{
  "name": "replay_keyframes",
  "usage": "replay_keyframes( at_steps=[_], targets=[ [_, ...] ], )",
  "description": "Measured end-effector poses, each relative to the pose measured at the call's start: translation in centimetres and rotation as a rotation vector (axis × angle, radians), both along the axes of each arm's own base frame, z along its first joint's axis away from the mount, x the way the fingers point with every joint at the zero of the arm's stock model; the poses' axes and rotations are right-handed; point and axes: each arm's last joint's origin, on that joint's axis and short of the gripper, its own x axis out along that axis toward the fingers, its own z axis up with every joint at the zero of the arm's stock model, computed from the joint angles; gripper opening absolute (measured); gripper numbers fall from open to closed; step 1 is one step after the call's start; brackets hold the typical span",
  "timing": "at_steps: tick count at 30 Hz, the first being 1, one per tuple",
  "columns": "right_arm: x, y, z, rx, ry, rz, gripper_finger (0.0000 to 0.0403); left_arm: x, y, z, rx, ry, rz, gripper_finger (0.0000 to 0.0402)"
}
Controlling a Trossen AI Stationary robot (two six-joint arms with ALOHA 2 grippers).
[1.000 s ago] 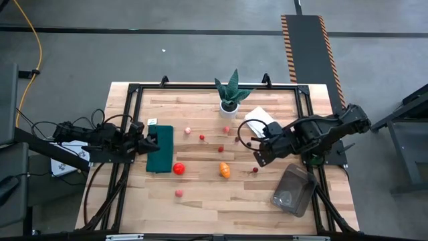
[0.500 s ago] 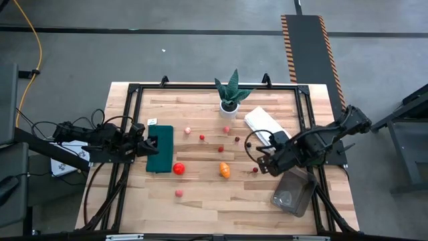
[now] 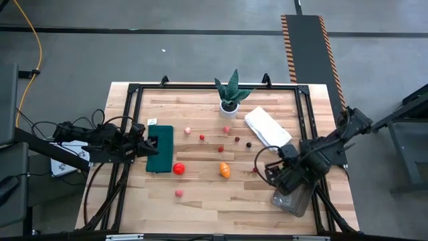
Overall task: Pick and placing Produce into tupperware
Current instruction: Put the green bell pepper into the black bin
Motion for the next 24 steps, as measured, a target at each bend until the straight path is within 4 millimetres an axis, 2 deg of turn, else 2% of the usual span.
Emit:
replay_keyframes(
  at_steps=[18,24],
  targets=[
    [-2.4,2.7,-0.1,-0.021,-0.028,0.060,0.0252,0.0,0.0,-0.1,0.000,0.009,0.002,0.0001],
    [-3.8,3.9,-1.4,-0.041,0.010,0.059,0.0252,0.0,0.0,-0.1,0.000,0.009,0.004,0.0001]
  ],
)
